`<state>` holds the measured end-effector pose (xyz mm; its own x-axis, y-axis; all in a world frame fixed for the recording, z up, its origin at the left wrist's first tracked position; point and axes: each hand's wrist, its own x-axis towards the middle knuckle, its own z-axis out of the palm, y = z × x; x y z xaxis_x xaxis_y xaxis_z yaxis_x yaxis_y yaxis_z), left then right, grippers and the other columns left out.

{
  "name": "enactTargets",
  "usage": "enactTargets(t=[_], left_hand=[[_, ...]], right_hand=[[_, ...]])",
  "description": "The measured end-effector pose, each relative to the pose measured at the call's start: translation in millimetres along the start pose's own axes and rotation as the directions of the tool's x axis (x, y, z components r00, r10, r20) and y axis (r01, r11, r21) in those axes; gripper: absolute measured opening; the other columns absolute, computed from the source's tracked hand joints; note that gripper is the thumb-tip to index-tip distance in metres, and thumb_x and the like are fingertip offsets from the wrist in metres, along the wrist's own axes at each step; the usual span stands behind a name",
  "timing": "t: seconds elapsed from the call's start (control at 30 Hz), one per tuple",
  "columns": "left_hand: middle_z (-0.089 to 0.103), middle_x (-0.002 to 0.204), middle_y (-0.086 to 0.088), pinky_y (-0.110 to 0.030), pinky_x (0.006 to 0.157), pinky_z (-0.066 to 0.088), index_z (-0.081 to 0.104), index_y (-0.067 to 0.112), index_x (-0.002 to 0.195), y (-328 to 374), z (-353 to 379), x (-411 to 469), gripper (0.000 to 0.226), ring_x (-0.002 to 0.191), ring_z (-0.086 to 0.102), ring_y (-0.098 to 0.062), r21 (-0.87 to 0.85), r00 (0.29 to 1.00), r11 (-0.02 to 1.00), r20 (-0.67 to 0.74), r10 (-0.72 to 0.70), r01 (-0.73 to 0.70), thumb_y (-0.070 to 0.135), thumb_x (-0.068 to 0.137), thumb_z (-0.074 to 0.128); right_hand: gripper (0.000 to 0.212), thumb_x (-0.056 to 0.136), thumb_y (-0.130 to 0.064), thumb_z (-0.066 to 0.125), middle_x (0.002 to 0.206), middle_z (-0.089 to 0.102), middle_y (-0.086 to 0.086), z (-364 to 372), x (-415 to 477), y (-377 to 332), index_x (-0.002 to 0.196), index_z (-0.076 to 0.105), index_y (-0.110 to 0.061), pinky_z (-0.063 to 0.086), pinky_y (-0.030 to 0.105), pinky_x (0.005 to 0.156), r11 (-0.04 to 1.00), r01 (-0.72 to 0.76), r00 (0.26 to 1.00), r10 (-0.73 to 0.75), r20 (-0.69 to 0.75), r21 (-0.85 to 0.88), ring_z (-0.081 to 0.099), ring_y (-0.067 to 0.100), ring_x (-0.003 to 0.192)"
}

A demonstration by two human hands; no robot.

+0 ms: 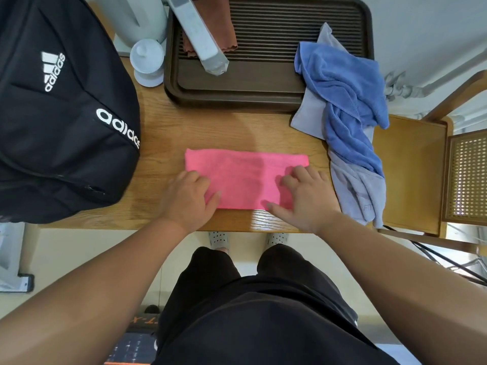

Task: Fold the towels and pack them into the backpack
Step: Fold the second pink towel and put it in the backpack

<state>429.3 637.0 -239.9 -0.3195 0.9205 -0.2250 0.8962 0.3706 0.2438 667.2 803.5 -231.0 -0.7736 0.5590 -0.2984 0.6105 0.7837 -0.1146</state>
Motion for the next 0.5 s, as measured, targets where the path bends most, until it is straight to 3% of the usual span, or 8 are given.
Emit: enactTargets(t=[0.07,0.13,0.2,0.27,0.37,0.5], left_hand=[[0.054,0.136,-0.012,-0.047,0.105,0.040,0.056,0.013,0.133,13.9,-1.1,13.7,0.058,0.128,0.048,-0.031,-0.008,0.998,0.999,0.017,-0.053,0.053,0.053,0.097,0.033],[0.017,0.166,-0.012,-0.049,0.123,0.017,0.023,0.016,0.158,27.2,4.6,27.1,0.067,0.152,0.015,-0.031,0.006,0.992,0.995,0.070,-0.102,0.102,0.053,0.102,0.030],[-0.016,0.167,-0.009,-0.049,0.125,-0.003,-0.005,0.018,0.160,35.2,17.7,35.5,0.074,0.154,-0.013,-0.029,0.050,0.985,0.993,0.133,-0.110,0.104,0.055,0.102,0.023],[-0.030,0.163,-0.010,-0.049,0.123,-0.012,-0.018,0.018,0.158,35.4,32.6,38.0,0.078,0.151,-0.026,-0.030,0.102,0.978,0.990,0.175,-0.113,0.097,0.059,0.100,0.017],[-0.038,0.159,-0.011,-0.050,0.121,-0.017,-0.030,0.020,0.153,27.5,48.6,36.7,0.083,0.147,-0.034,-0.029,0.124,0.970,0.986,0.200,-0.137,0.113,0.066,0.097,0.009],[-0.036,0.160,-0.011,-0.053,0.121,-0.015,-0.029,0.021,0.154,22.5,56.2,35.0,0.087,0.148,-0.033,-0.029,0.127,0.981,0.987,0.154,-0.119,0.100,0.072,0.094,0.008]], right_hand=[[0.072,0.093,-0.073,0.033,0.142,0.049,0.007,-2.7,14.3,-19.2,0.140,0.052,-0.023,0.034,0.050,0.111,1.000,0.000,1.000,0.000,0.000,0.015,0.041,0.030,0.133],[0.075,0.097,-0.069,0.024,0.165,0.020,0.010,2.1,31.6,-40.6,0.157,0.028,-0.023,0.012,0.052,0.124,0.997,-0.011,1.000,0.009,0.027,0.073,0.012,0.031,0.153],[0.078,0.098,-0.068,0.013,0.169,-0.007,0.009,16.3,45.0,-53.8,0.161,0.005,-0.024,-0.003,0.055,0.124,0.997,-0.040,0.996,0.035,0.078,0.070,-0.014,0.030,0.154],[0.079,0.097,-0.071,0.007,0.166,-0.021,0.009,31.8,50.3,-52.3,0.160,-0.009,-0.026,-0.008,0.057,0.122,0.994,-0.096,0.990,0.089,0.114,0.058,-0.025,0.030,0.151],[0.081,0.096,-0.075,0.006,0.165,-0.025,0.011,46.8,47.4,-31.4,0.159,-0.016,-0.029,-0.007,0.060,0.121,0.994,-0.106,0.991,0.104,0.085,0.022,-0.026,0.032,0.151],[0.090,0.092,-0.081,0.014,0.166,-0.018,0.016,51.2,45.6,-16.0,0.160,-0.010,-0.028,-0.004,0.061,0.122,0.998,-0.059,0.998,0.059,0.036,0.002,-0.020,0.035,0.152]])
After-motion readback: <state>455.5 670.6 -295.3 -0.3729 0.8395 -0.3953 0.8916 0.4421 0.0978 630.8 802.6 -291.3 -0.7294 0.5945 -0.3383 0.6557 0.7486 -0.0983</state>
